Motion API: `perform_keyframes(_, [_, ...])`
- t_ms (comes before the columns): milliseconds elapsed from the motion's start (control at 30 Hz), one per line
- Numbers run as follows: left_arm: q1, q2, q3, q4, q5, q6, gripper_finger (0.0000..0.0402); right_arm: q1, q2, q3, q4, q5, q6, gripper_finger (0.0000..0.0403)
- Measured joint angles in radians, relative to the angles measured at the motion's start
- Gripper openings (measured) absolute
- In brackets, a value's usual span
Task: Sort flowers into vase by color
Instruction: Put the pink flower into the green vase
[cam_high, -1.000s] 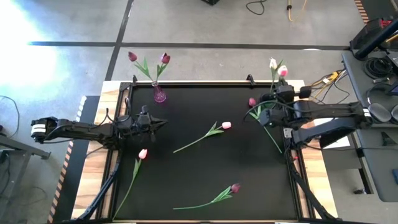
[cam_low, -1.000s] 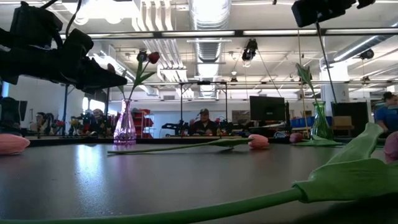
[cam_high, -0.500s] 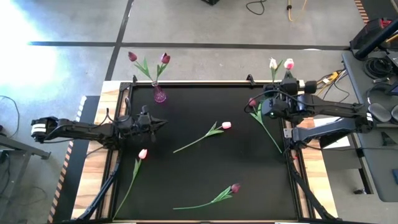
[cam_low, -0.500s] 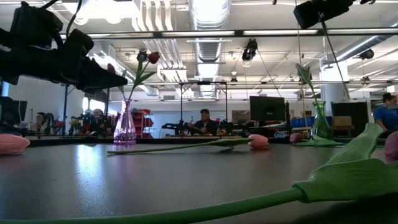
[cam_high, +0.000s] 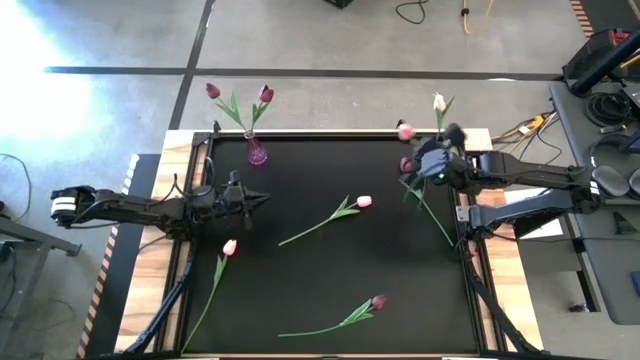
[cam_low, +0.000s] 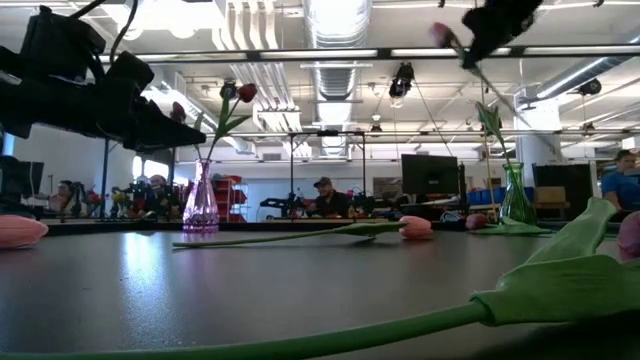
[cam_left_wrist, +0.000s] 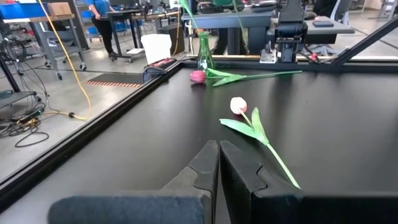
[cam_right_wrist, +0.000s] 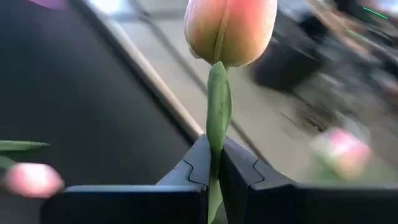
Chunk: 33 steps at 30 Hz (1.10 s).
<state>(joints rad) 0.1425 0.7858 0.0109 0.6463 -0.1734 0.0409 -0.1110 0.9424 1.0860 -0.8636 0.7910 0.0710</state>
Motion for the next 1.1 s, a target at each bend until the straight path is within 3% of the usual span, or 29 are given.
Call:
perform_keyframes(100, [0.000, 0.009, 0.000, 0.003, 0.000, 0.002, 0.0001, -0.014, -0.024, -0.021, 0.178, -0.177, -0.149, 0.0012])
perform_keyframes(300, [0.000, 0.016, 0.000, 0.013, 0.000, 0.003, 0.0001, -0.063, -0.150, -0.155, 0.456, -0.187, -0.281, 0.0012])
perform_keyframes(500, [0.000, 0.019, 0.000, 0.013, 0.000, 0.020, 0.0001, -0.067, -0.317, -0.386, 0.826, 0.027, -0.445, 0.0012])
perform_keyframes(767, [0.000, 0.025, 0.000, 0.013, 0.000, 0.020, 0.0001, -0.067, -0.468, -0.604, 1.317, 0.155, -0.716, 0.0012])
perform_keyframes(1100, [0.000, 0.025, 0.000, 0.016, 0.000, 0.007, 0.0001, -0.067, -0.560, -0.635, 1.378, 0.233, -0.770, 0.0012])
